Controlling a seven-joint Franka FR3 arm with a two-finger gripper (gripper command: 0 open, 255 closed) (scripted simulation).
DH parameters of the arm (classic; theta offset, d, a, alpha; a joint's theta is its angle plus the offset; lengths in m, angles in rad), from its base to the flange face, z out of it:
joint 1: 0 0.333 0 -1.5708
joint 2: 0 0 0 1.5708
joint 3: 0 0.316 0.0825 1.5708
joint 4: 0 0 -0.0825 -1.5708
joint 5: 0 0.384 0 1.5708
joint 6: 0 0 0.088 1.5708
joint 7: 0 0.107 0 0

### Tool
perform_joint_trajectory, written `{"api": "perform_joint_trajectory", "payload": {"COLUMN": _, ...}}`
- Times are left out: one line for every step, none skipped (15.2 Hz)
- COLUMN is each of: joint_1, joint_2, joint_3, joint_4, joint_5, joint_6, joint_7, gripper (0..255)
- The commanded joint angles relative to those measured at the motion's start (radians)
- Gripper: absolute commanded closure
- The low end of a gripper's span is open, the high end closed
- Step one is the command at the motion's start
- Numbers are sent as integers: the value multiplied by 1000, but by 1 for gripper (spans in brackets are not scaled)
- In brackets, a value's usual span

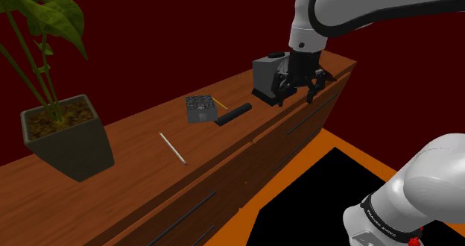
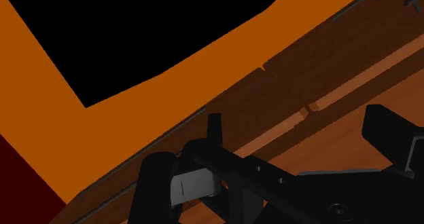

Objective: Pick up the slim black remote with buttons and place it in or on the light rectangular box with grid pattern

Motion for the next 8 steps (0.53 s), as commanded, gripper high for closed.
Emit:
{"api": "perform_joint_trajectory", "payload": {"joint_1": -17, "joint_2": 63, "joint_3": 24, "joint_4": 13, "joint_5": 31, "joint_6": 60, "joint_7": 101, "gripper": 0}}
{"api": "perform_joint_trajectory", "payload": {"joint_1": -24, "joint_2": 96, "joint_3": 37, "joint_4": 23, "joint_5": 44, "joint_6": 88, "joint_7": 149, "gripper": 0}}
{"api": "perform_joint_trajectory", "payload": {"joint_1": -32, "joint_2": 130, "joint_3": 49, "joint_4": 34, "joint_5": 57, "joint_6": 117, "joint_7": 197, "gripper": 0}}
{"api": "perform_joint_trajectory", "payload": {"joint_1": -38, "joint_2": 164, "joint_3": 61, "joint_4": 46, "joint_5": 67, "joint_6": 145, "joint_7": 245, "gripper": 0}}
{"api": "perform_joint_trajectory", "payload": {"joint_1": -45, "joint_2": 199, "joint_3": 71, "joint_4": 59, "joint_5": 77, "joint_6": 174, "joint_7": 292, "gripper": 0}}
{"api": "perform_joint_trajectory", "payload": {"joint_1": -52, "joint_2": 234, "joint_3": 80, "joint_4": 73, "joint_5": 84, "joint_6": 202, "joint_7": 338, "gripper": 0}}
{"api": "perform_joint_trajectory", "payload": {"joint_1": -58, "joint_2": 270, "joint_3": 89, "joint_4": 88, "joint_5": 91, "joint_6": 230, "joint_7": 385, "gripper": 0}}
{"api": "perform_joint_trajectory", "payload": {"joint_1": -64, "joint_2": 306, "joint_3": 96, "joint_4": 104, "joint_5": 95, "joint_6": 258, "joint_7": 431, "gripper": 0}}
